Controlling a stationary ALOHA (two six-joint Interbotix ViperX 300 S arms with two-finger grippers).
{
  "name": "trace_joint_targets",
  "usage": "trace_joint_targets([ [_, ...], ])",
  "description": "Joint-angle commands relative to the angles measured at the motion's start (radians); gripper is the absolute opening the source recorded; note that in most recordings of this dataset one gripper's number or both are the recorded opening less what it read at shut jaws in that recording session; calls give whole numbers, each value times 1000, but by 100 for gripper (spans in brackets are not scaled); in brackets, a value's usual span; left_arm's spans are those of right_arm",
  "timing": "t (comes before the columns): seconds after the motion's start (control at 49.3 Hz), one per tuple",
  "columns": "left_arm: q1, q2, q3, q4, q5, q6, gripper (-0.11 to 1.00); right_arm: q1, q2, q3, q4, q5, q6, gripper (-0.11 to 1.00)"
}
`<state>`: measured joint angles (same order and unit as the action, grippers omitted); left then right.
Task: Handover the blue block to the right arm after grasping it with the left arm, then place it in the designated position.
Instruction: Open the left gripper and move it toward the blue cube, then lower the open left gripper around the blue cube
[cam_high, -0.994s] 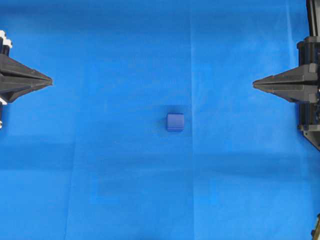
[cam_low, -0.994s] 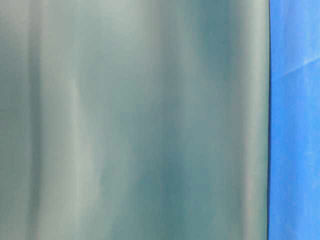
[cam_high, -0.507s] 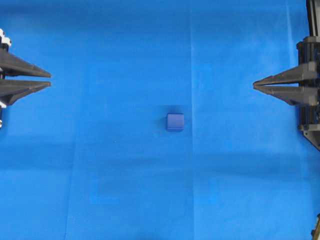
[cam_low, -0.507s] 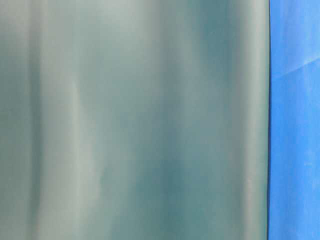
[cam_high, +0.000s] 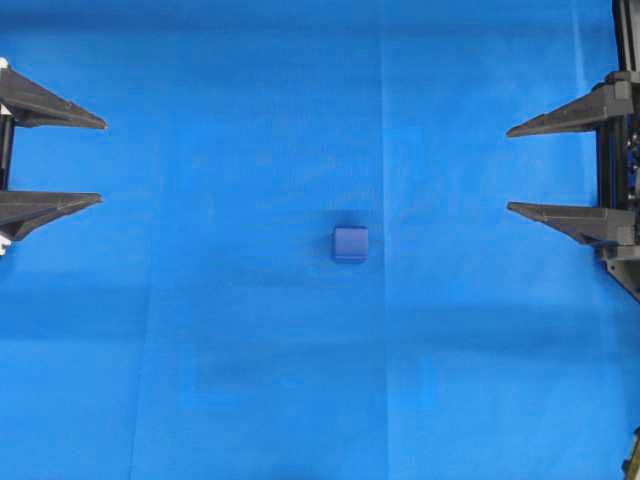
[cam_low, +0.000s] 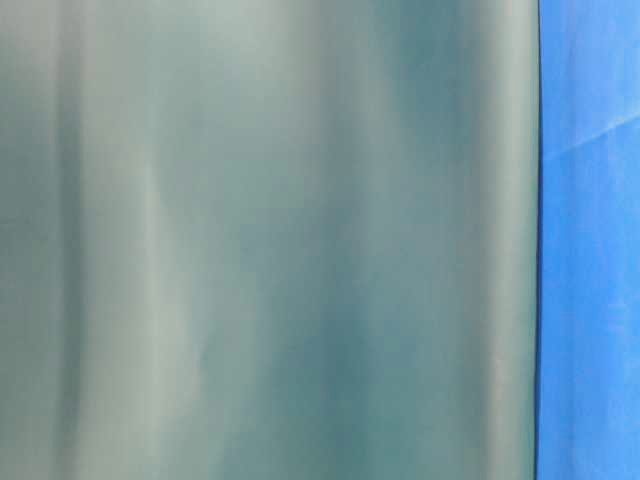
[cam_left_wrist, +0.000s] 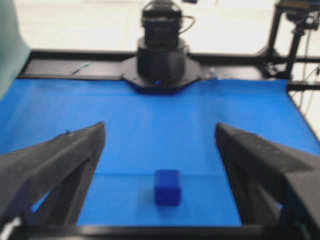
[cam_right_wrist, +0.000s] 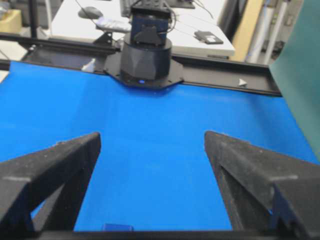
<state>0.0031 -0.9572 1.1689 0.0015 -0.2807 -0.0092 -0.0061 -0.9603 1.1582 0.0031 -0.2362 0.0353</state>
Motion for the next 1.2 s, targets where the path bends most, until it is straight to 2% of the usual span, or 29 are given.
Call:
trace_joint_targets([
  [0.0, 2, 38, -31, 2, -31, -2, 93, -3, 8, -28, 3, -8, 2, 97],
  [0.487, 5, 454, -244, 2, -245, -6, 93, -15, 9, -37, 3, -11, 2, 97],
  [0.933, 5, 796, -589, 3, -183, 5, 93, -20, 12, -37, 3, -5, 2, 97],
  [1.176, 17, 893, -698, 2, -156, 6, 93, -25, 14, -37, 3, -5, 2, 97],
])
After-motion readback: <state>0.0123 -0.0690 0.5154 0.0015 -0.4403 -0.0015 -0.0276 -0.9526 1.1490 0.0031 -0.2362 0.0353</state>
